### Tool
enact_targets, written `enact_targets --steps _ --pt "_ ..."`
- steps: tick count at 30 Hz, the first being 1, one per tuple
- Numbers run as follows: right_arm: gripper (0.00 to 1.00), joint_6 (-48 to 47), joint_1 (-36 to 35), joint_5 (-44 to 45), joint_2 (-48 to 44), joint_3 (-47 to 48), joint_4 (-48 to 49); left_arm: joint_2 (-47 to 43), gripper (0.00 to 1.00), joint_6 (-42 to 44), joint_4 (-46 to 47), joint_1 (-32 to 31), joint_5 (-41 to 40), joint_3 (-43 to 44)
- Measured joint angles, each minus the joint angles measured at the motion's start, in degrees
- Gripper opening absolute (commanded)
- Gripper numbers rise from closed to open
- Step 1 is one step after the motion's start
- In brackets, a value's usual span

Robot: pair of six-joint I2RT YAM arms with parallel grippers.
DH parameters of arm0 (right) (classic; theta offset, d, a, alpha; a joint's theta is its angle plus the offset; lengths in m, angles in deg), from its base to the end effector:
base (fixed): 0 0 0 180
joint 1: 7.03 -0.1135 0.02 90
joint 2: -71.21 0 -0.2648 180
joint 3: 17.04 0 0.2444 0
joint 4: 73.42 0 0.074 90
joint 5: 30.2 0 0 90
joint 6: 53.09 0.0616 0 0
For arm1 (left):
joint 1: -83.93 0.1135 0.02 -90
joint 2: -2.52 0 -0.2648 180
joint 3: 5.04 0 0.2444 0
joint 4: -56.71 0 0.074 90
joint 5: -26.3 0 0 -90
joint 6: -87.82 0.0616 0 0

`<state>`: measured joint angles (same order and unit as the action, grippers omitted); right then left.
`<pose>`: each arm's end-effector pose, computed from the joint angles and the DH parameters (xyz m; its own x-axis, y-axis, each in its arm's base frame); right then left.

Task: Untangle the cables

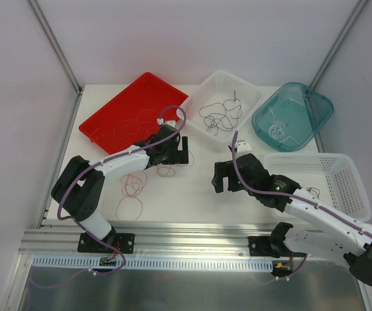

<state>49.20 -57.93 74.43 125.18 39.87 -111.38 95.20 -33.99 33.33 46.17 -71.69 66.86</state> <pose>0.1494 0.1592 0.2635 -0.4857 -0.2711 -0.8310 -0.5292 0.8479 0.0327 0.2881 -0.2123 0.1973 -0.7461 -0.0823 -0.6607 0.1580 0.9421 -0.2959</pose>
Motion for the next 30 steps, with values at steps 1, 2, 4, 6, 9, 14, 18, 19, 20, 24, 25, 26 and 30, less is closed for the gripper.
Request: enact_targets --steps 1,2,4,6,9,14,18,19,20,24,25,26,30 --pt "0.99 -0.1 0.0 0.2 -0.8 -0.2 -0.3 0.0 0.97 -0.4 0.3 0.0 -0.1 0.2" --pt "0.99 -0.2 0.0 0.3 -1.6 -0.5 -0.5 0.1 0.97 -0.7 0.4 0.0 -0.2 0.6" --pt "0.99 -0.5 0.0 0.7 -2.8 -0.9 -0.6 0.9 0.94 -1.3 0.6 0.0 -0.6 1.6" --pt "0.99 -0.6 0.0 1.0 -3.6 -1.3 -0.9 2.4 0.91 -1.9 1.3 0.0 -1.7 3.0" --pt "0.99 -0.7 0.0 1.0 -4.3 -1.8 -1.4 5.6 0.87 -2.3 1.8 0.0 -3.2 4.7" --pt "0.99 -0.6 0.0 1.0 -6.3 -3.4 -2.3 10.5 0.73 -3.2 1.9 0.0 -4.5 5.8" --pt "0.99 -0.6 0.0 1.1 -8.0 -4.4 -3.1 12.4 0.51 -4.1 1.8 0.0 -4.6 5.9" --pt "0.99 -0.6 0.0 1.1 -8.5 -4.6 -3.2 12.5 0.45 -4.2 1.9 0.0 -4.6 5.9" --pt "0.99 -0.6 0.0 1.2 -8.9 -4.8 -3.4 12.6 0.37 -4.4 1.9 0.0 -4.6 5.9" --pt "0.99 -0.6 0.0 1.5 -10.1 -5.1 -4.2 12.8 0.00 -5.1 1.9 0.0 -4.3 5.9" --pt "0.99 -0.6 0.0 1.6 -10.3 -5.1 -4.3 12.7 0.00 -5.1 1.9 0.0 -4.2 5.9" --pt "0.99 -0.6 0.0 1.7 -10.6 -5.1 -4.5 12.7 0.00 -4.8 1.9 0.0 -4.2 5.9" --pt "1.00 -0.6 0.0 3.0 -12.1 -5.1 -5.6 10.1 0.00 -4.0 1.3 -0.1 -4.1 5.3"
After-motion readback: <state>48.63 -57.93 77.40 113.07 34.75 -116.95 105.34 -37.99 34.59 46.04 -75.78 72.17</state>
